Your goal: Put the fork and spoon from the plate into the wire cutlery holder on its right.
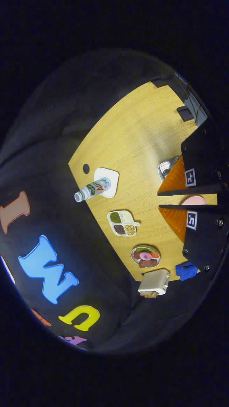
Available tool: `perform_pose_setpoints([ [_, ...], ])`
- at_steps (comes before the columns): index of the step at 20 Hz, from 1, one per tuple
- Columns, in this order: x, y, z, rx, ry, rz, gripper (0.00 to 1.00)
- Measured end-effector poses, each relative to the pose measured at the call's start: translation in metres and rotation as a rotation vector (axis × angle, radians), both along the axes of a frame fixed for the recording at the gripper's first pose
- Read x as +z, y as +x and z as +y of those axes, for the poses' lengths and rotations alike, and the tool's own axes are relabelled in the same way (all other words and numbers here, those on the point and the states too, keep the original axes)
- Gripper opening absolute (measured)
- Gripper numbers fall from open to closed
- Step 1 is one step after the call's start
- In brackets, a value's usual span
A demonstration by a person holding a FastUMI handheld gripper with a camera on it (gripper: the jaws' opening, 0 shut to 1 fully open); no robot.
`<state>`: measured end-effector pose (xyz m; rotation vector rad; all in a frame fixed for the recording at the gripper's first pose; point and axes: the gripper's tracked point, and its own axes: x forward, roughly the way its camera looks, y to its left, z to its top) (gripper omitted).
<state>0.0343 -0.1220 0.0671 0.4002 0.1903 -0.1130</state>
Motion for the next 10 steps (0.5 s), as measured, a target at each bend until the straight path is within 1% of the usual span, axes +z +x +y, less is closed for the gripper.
perform_pose_setpoints([
  [4, 0.026, -0.015, 0.015, -0.057, -0.077, -0.174, 0.14],
  [6, 0.033, -0.027, 0.020, -0.085, -0.124, -0.237, 0.14],
  [10, 0.033, -0.041, 0.031, -0.088, -0.198, -0.260, 0.14],
])
